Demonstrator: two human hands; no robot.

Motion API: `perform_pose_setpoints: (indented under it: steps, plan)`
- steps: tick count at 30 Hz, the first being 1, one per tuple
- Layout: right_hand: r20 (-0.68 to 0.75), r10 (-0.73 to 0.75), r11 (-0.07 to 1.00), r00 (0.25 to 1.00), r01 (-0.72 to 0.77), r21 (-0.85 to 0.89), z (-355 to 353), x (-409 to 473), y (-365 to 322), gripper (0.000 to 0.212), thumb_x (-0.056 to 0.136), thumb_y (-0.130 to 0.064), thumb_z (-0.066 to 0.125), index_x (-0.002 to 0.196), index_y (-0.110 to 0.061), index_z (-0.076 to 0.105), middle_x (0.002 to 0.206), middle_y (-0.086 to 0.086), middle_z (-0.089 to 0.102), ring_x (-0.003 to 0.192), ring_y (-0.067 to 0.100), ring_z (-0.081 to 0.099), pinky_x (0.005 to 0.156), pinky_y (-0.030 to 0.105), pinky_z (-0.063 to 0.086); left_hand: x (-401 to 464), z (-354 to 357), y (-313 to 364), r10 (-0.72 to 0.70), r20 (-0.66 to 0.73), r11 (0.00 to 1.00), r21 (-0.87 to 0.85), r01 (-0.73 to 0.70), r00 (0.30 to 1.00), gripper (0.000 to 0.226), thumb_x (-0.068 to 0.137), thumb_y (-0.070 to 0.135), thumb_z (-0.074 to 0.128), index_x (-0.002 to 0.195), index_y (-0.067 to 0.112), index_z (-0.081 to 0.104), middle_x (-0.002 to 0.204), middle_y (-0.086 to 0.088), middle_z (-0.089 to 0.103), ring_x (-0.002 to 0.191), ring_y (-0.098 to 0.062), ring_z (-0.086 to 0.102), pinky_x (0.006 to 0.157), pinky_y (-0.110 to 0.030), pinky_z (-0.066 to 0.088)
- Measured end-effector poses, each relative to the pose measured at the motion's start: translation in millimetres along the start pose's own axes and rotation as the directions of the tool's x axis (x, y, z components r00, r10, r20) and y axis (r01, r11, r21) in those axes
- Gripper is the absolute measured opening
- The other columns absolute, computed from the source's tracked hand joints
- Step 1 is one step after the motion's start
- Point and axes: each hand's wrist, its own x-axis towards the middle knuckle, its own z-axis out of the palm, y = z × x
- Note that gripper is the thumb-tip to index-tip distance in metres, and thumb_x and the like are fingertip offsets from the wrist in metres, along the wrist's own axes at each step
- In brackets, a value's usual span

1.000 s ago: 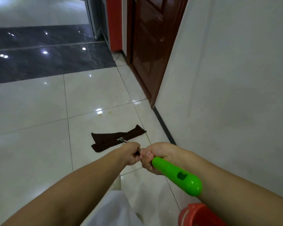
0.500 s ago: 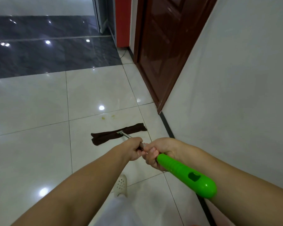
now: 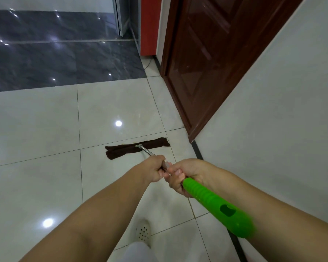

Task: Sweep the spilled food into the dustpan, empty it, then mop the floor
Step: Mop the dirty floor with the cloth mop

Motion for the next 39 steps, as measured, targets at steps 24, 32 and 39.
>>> perform_pose_setpoints:
  steps: [24,32,39]
  plan:
    - [0.026,-0.087,0.995,0.996,0.086,0.041,-15,50,-45,0.017,0.098,-0.009,0.048,0.088,-0.016,0.06,0.072,0.011,0.059,0.024,0.003,0.036,0.024,0.011,0.03,61,19,40,-0.085,-0.063,0.995,-0.054,0.081,0.994,0.021,0.101,0.022,0.041,0.113,0.004,0.042,0.079,-0.012,0.061,0.055,-0.018,0.058,0.05,-0.031,0.053]
    - [0.054,-0.101,0.994,0.993,0.103,-0.041,-111,34,-15,0.04,0.099,-0.005,0.043,0.134,-0.024,0.051,0.065,0.007,0.053,0.029,0.004,0.038,0.027,0.01,0.032,46,77,-31,-0.007,-0.105,0.99,0.137,0.022,0.994,0.019,0.102,0.018,0.032,0.114,0.005,0.039,0.083,-0.013,0.056,0.067,-0.018,0.057,0.052,-0.028,0.054]
    - [0.15,-0.045,0.999,0.988,0.048,-0.01,-192,-8,11,0.024,0.099,0.0,0.037,0.098,-0.011,0.059,0.063,0.007,0.048,0.027,0.004,0.036,0.027,0.007,0.03,27,132,-97,-0.047,-0.07,0.991,0.123,0.055,0.996,0.024,0.103,0.02,0.032,0.106,0.0,0.045,0.081,-0.014,0.055,0.067,-0.019,0.058,0.04,-0.024,0.054]
